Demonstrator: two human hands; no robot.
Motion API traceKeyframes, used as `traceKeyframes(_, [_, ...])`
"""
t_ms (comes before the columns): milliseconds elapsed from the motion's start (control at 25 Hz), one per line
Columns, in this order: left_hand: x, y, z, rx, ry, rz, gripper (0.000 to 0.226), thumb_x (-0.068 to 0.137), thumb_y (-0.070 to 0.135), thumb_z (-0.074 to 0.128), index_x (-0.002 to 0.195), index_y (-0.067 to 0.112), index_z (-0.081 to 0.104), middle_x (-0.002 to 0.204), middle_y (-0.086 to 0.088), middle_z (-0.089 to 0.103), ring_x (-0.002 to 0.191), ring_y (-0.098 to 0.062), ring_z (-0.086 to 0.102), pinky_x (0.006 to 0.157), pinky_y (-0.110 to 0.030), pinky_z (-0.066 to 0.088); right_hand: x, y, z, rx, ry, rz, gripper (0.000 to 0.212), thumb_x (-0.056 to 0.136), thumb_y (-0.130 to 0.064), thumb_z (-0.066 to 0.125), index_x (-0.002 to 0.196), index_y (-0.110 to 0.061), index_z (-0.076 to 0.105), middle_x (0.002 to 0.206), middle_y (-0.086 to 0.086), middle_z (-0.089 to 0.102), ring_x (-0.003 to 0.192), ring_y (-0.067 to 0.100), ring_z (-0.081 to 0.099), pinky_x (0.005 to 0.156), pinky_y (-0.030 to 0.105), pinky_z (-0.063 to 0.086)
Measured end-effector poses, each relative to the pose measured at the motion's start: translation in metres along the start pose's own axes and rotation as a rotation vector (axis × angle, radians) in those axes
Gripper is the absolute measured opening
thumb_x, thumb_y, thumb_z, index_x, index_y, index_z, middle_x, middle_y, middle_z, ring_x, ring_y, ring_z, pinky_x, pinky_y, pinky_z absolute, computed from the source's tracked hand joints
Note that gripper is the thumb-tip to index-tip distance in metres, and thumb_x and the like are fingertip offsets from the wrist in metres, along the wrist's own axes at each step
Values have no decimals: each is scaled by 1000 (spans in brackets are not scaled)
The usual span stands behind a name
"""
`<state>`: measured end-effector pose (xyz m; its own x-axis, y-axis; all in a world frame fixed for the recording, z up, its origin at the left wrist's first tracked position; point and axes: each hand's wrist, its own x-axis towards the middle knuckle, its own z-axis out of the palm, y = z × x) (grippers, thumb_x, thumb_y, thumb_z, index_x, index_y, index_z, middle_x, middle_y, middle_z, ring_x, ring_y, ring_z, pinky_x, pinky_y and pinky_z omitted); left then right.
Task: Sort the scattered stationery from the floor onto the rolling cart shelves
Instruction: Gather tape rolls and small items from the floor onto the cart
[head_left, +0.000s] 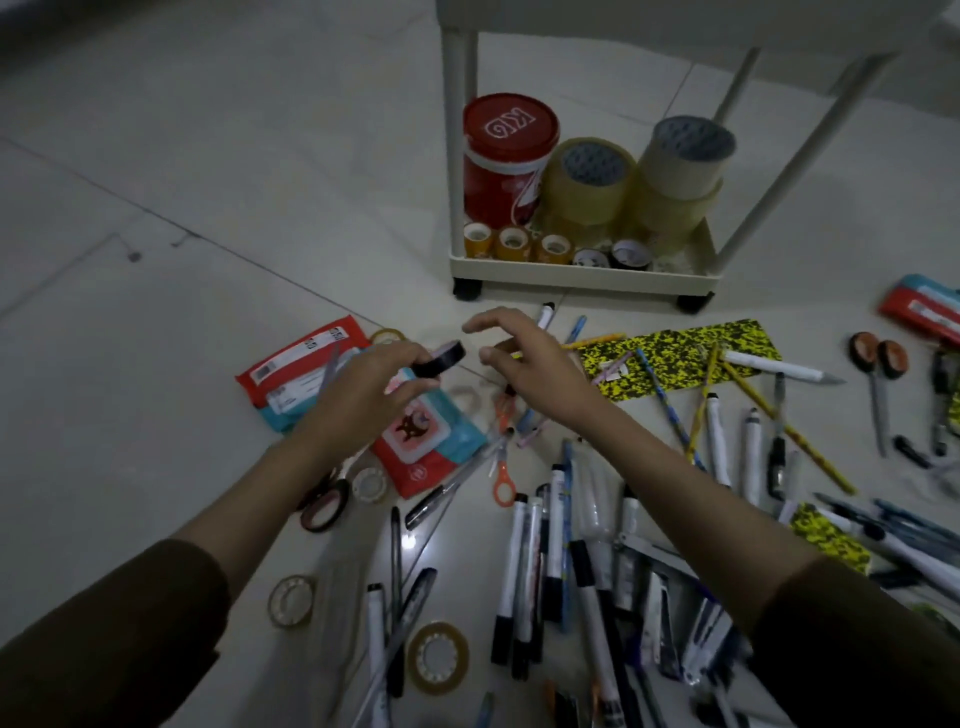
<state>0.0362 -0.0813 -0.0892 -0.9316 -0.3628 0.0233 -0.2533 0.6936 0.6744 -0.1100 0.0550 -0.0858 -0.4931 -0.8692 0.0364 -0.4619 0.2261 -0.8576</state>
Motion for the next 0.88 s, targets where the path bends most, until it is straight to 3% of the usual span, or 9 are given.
traceKeyframes(80, [-8, -13, -16, 35, 91, -60, 14, 87, 21, 62, 101, 18, 63, 97, 4, 62, 88, -10, 53, 71, -20, 40, 26, 6, 14, -138, -141, 32, 30, 92, 4, 46, 119, -5, 53, 122, 16, 49, 115, 21, 49, 93, 26, 41])
traceKeyframes(200, [-17, -26, -35, 38, 201, -145, 17, 85, 18, 65, 101, 14, 65, 98, 5, 61, 91, -13, 55, 75, -25, 40, 59, 13, 37, -324, -352, 78, 40, 92, 2, 42, 129, -12, 47, 123, 19, 42, 115, 31, 47, 98, 39, 40])
traceKeyframes(280, [-21, -33, -42, 55, 220, -174, 15, 85, 18, 65, 100, 15, 65, 98, 5, 61, 94, -17, 57, 82, -31, 44, 74, 15, 50, -400, -390, 84, 43, 93, -4, 43, 133, -20, 43, 122, 18, 41, 112, 33, 48, 97, 45, 41])
traceKeyframes(480, [-24, -38, -46, 53, 227, -226, 15, 86, 21, 63, 101, 21, 64, 96, 10, 57, 96, -19, 58, 83, -39, 50, 90, 24, 70, -612, -466, 67, 45, 92, -19, 51, 134, -30, 40, 126, 13, 35, 112, 33, 42, 92, 44, 41])
traceKeyframes(680, [-22, -38, -42, 32, 211, -247, 15, 87, 22, 62, 102, 22, 63, 96, 12, 55, 96, -17, 57, 83, -41, 50, 84, 35, 73, -744, -266, -6, 36, 93, -18, 48, 129, -20, 43, 124, 13, 39, 110, 32, 42, 77, 38, 39])
traceKeyframes(880, [-14, -37, -37, 11, 196, -234, 18, 87, 23, 61, 104, 19, 63, 99, 6, 59, 95, -14, 56, 83, -36, 49, 66, 46, 50, -649, -96, 62, 30, 94, -13, 47, 124, -14, 48, 122, 14, 41, 109, 31, 43, 84, 39, 43])
